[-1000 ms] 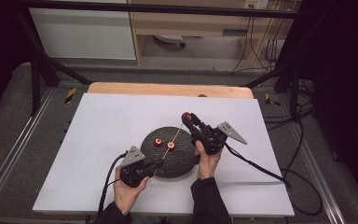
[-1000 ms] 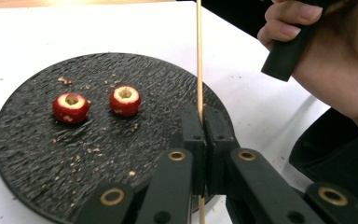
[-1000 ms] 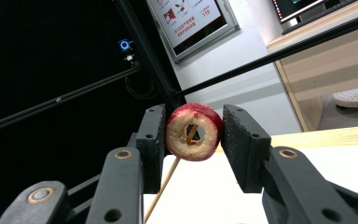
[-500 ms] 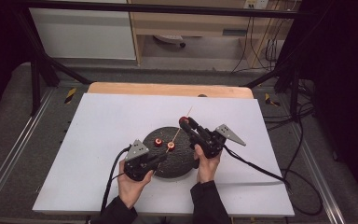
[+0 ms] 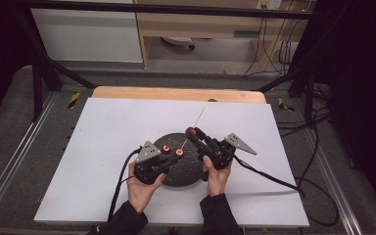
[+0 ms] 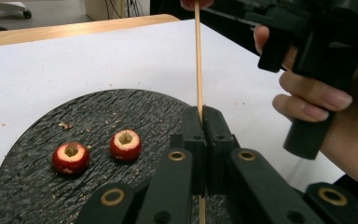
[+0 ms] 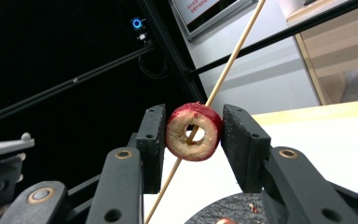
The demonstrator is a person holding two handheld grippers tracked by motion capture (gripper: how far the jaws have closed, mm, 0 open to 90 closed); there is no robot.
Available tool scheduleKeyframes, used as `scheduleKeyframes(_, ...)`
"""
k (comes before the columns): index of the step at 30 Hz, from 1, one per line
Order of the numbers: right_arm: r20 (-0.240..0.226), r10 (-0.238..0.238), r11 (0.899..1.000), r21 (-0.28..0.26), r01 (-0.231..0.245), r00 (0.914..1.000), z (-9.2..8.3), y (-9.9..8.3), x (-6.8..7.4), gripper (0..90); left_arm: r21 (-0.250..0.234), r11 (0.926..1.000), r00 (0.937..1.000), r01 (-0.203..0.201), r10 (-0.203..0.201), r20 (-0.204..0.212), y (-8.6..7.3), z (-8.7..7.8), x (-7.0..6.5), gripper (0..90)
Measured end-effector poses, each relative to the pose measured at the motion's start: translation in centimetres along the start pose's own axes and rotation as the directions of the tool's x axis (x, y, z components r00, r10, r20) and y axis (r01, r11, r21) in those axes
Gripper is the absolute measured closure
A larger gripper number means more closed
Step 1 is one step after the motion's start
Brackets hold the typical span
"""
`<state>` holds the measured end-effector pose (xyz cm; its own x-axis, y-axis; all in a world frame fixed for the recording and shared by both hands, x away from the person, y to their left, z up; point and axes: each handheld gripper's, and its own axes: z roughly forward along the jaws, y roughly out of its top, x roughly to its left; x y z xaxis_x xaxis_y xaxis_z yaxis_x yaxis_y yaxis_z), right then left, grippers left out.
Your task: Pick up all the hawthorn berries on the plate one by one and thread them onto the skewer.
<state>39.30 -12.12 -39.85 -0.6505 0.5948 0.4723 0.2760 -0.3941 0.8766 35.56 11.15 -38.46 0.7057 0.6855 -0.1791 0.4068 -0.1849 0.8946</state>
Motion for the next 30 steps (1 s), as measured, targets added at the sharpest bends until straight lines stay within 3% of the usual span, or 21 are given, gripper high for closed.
scheduleKeyframes(15, -0.022, -0.011, 0.998, 0.069, 0.013, 0.9997, -0.6, -1.3, 0.7, 61.1, -0.004, 1.0, 1.0, -0.008, 0.008, -0.005, 1.1, 0.9, -0.2, 88.4)
scheduleKeyframes(24, -0.024, -0.009, 0.994, 0.106, 0.011, 0.9997, -0.8, -1.7, 0.8, 60.7, -0.001, 0.9999, 0.9999, -0.012, 0.012, -0.004, 0.9, 1.0, -0.1, 88.4)
scheduleKeyframes(30, -0.017, -0.018, 0.99, 0.138, 0.02, 0.9997, -0.9, -1.4, 0.7, 51.4, 0.007, 0.9997, 0.9997, -0.024, 0.024, 0.002, 0.6, 0.5, 0.1, 88.4)
